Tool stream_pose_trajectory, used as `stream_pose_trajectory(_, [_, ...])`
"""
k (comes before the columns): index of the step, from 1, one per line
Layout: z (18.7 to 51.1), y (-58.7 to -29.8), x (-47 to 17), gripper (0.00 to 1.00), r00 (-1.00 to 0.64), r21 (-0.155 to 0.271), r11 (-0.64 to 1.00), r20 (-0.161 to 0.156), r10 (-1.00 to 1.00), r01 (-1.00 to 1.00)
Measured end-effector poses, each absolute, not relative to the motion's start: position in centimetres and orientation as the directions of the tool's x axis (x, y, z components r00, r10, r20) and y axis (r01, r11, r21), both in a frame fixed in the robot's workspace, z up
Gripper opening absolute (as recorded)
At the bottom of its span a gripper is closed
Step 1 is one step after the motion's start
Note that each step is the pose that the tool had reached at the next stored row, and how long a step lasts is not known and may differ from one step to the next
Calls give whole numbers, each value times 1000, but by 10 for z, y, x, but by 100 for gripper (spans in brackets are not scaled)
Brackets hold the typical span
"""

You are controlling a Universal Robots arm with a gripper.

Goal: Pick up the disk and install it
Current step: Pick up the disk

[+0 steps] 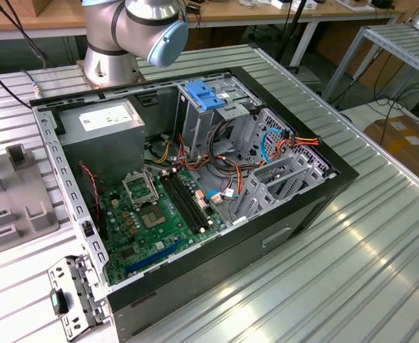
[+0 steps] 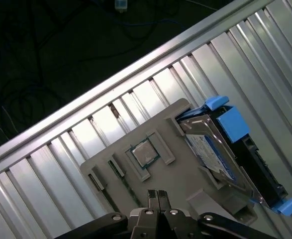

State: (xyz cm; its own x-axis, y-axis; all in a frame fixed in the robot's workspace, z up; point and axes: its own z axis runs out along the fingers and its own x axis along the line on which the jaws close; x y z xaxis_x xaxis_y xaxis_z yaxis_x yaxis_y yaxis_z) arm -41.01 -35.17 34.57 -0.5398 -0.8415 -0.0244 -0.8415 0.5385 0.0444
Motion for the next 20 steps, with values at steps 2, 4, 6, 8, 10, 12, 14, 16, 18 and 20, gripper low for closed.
stream_pose_trajectory(2, [346, -352, -410, 11, -527, 44, 525, -24, -850, -850])
stream_pose_trajectory(4, [346, -352, -410, 11, -514, 44, 513, -24, -857, -857])
stream_pose_trajectory(6, [346, -352, -410, 11, -504, 44, 502, -24, -864, -863])
stream_pose_trajectory(8, [346, -352, -410, 11, -494, 44, 493, -24, -869, -869])
stream_pose_trajectory(10, [346, -352, -410, 11, -477, 44, 476, -24, -879, -878])
stream_pose_trajectory(12, [346, -352, -410, 11, -464, 44, 463, -24, -886, -886])
stream_pose_trajectory(14, [346, -352, -410, 11, -454, 44, 452, -24, -891, -891])
stream_pose_trajectory(16, [346, -352, -410, 11, -440, 44, 438, -24, -898, -898])
stream_pose_trajectory(18, [346, -352, -410, 11, -427, 44, 425, -24, -904, -904])
stream_pose_trajectory(20, [346, -352, -410, 11, -414, 44, 413, -24, -910, -910])
